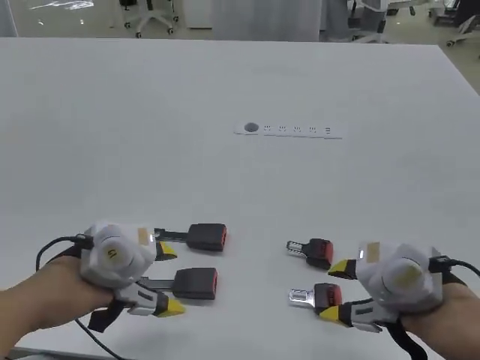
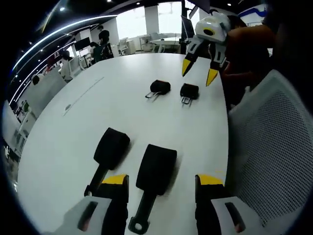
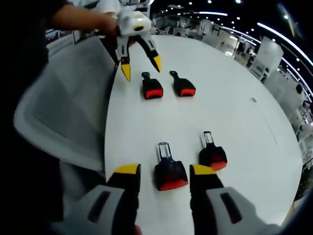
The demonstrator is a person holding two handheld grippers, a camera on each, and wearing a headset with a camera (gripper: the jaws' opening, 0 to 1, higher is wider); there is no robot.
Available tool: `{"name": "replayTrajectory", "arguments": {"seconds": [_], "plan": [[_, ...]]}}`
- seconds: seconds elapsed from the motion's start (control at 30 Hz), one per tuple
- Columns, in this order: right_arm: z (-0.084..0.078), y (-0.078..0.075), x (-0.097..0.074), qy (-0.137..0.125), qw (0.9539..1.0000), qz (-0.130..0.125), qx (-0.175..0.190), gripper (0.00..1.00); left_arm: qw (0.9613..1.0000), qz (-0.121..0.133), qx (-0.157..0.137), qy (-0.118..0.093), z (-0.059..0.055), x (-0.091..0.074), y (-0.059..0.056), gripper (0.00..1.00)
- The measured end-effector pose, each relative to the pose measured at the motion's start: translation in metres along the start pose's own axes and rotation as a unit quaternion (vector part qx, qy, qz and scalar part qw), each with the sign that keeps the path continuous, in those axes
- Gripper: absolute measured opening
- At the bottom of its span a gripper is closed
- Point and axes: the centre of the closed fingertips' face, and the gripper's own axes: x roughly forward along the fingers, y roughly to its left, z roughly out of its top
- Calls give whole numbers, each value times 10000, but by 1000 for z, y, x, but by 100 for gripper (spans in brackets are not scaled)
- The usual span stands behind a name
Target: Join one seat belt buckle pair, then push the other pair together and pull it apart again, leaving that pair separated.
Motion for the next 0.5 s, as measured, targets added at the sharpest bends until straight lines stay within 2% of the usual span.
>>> {"name": "replayTrajectory", "arguments": {"seconds": [0.1, 0.2, 0.4, 0.5], "plan": [[-7, 2, 4, 82, 9999, 79, -67, 41, 9984, -109, 418, 373, -7, 8, -3, 55], [-14, -2, 8, 167, 9998, 72, -67, 41, 9983, -219, 366, 388, -5, 13, -5, 54], [-24, -7, 14, 336, 9993, 113, -116, 40, 9978, -224, 398, 483, -4, 22, 2, 54], [-27, -9, 18, 402, 9990, 154, -143, 40, 9970, -271, 460, 562, -6, 24, 1, 50]]}}
